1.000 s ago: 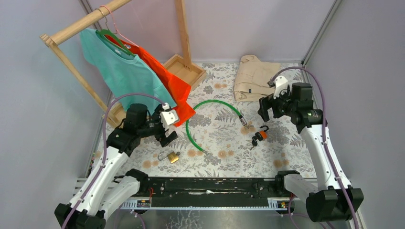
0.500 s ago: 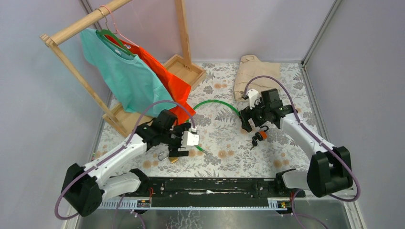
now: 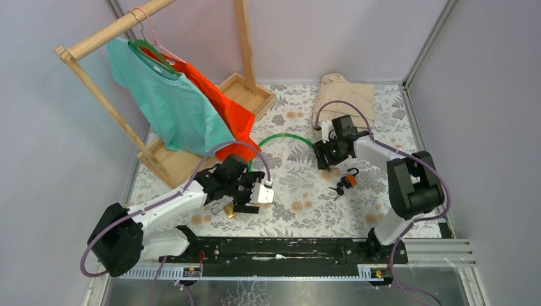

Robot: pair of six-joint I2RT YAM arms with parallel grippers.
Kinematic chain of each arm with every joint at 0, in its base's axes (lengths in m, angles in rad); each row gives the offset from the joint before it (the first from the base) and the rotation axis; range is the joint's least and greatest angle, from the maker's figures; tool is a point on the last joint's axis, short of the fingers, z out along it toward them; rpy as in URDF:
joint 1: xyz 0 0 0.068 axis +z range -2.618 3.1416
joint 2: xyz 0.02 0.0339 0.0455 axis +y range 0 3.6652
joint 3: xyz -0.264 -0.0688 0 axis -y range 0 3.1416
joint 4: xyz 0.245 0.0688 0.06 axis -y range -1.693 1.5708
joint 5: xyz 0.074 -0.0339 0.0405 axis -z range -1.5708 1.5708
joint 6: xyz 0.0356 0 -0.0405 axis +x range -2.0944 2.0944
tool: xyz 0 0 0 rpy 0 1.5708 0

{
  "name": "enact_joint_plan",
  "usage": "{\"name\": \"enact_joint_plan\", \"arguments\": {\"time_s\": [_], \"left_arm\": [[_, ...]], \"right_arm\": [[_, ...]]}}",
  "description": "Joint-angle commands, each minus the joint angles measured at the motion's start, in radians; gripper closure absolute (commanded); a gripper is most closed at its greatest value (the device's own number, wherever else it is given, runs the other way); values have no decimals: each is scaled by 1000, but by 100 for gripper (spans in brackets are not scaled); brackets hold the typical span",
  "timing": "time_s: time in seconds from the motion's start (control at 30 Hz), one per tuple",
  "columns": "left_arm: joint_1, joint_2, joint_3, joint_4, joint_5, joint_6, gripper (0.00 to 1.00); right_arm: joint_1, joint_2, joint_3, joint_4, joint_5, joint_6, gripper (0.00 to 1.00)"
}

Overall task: Lock with the key
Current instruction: Pick up the lock from the center of the board.

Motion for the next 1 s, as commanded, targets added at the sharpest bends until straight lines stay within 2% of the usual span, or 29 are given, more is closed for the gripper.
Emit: {"name": "enact_joint_plan", "arguments": {"time_s": [0.0,0.13,0.37,0.5,0.57,0.73,0.97], "left_arm": [[-7,-30,-29,113,14,-10,11],[-6,-38,-29,116,5,-9,11],[-6,-79,-25,120,-13,-9,6],[-6,-86,14,117,-20,44,1],[-6,-73,53,119,-18,81,1],[-7,17,173,205,12,135,1],[-25,287,500,188,53,69,15]], "right_arm": [[9,71,68,32,39,2,36],[11,127,102,33,44,1,44],[19,109,136,-42,52,-17,85],[18,46,193,-164,2,-41,97],[19,19,227,-232,-23,-43,100],[17,-68,299,-401,-84,-43,100],[-24,-132,403,-596,-228,-34,100]]}}
